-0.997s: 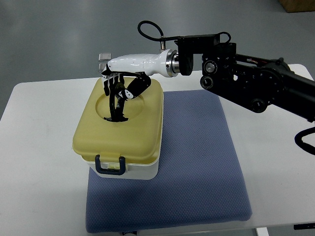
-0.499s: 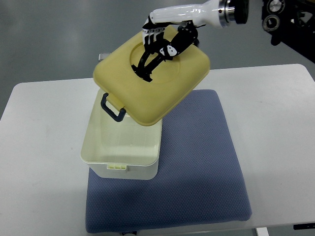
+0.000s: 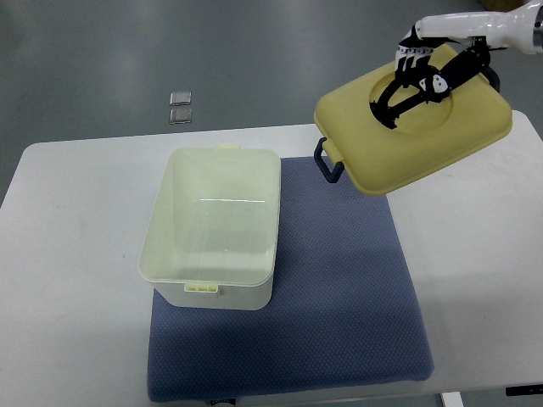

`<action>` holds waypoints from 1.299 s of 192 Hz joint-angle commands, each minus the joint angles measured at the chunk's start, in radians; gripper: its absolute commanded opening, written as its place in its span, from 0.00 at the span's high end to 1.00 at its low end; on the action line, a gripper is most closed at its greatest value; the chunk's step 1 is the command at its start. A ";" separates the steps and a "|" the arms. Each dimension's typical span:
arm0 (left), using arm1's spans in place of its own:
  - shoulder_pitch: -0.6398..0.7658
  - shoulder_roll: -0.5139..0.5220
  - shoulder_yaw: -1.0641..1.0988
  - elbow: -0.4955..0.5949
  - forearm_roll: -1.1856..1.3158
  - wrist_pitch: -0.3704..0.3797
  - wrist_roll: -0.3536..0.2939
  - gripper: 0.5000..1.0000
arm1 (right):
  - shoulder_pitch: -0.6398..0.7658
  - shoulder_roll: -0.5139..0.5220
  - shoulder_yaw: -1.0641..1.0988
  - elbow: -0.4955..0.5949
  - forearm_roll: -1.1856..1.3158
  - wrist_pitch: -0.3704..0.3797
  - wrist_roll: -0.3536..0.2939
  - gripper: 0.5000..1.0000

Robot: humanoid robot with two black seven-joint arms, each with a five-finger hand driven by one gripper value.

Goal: Open white storage box with right hand
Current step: 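Lower the held lid onto the mat beside the box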

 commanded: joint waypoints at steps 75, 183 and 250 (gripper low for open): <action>0.000 0.000 0.000 0.001 0.000 0.000 0.002 0.00 | -0.179 0.083 -0.004 -0.012 -0.010 -0.002 -0.009 1.00; 0.000 0.000 -0.003 0.011 -0.002 0.000 0.002 0.00 | -0.274 0.296 -0.007 -0.032 -0.017 -0.137 -0.047 1.00; 0.000 0.000 -0.002 0.008 0.000 0.000 0.002 0.00 | -0.322 0.335 -0.004 -0.081 -0.016 -0.137 -0.046 0.11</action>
